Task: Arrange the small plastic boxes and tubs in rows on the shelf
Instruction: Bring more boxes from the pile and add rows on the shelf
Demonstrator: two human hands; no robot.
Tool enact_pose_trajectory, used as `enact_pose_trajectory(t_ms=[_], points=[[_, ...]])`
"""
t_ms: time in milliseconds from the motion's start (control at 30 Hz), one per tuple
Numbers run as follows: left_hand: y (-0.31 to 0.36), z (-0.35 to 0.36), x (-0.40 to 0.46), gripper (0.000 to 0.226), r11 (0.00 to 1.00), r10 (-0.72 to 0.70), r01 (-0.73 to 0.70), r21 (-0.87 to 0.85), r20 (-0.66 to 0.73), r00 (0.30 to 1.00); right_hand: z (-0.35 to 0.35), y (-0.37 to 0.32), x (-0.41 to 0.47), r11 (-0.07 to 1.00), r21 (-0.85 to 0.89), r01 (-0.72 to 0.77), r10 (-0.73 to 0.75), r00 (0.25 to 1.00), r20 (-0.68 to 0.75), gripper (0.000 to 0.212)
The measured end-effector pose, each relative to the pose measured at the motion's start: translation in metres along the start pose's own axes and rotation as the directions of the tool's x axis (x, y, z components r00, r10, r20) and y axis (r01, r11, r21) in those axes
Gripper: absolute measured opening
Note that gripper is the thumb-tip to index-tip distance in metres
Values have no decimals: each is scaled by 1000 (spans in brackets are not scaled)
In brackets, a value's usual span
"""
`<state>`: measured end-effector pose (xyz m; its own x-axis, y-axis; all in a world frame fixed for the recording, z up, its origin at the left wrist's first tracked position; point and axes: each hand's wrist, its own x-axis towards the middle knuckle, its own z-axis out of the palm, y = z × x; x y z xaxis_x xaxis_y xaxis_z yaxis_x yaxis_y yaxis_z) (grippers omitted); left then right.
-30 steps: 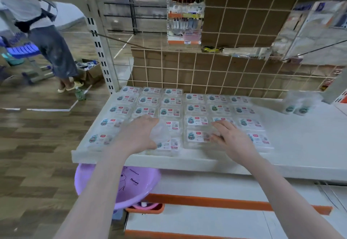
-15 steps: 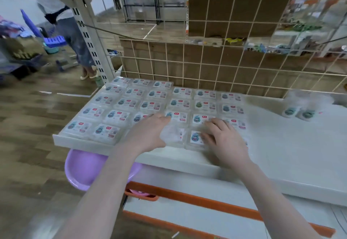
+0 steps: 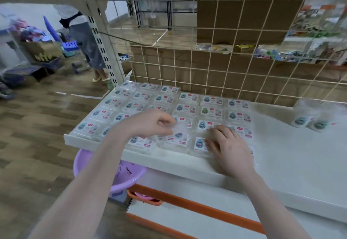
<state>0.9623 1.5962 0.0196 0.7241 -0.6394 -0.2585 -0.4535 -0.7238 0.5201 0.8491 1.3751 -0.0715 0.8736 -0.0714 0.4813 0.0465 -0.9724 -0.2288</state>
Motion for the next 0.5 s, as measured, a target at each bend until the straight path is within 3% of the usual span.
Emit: enact_pose_trajectory(t_ms=[100, 300, 400, 500], points=[[-3, -11, 8, 33, 1000, 28, -28, -9, -48, 998, 1, -1, 0, 1000, -6, -3, 3, 1000, 6, 24], [-1, -7, 19, 37, 989, 60, -39, 143, -144, 988, 4, 2, -1, 1000, -3, -12, 12, 1000, 13, 24], [-2, 2, 21, 53, 963, 105, -65, 263, -141, 984, 6, 3, -1, 1000, -14, -7, 7, 1000, 8, 24], [-7, 8, 21, 67, 965, 79, -53, 257, -91, 993, 6, 4, -2, 1000, -16, -10, 10, 1000, 1, 24]])
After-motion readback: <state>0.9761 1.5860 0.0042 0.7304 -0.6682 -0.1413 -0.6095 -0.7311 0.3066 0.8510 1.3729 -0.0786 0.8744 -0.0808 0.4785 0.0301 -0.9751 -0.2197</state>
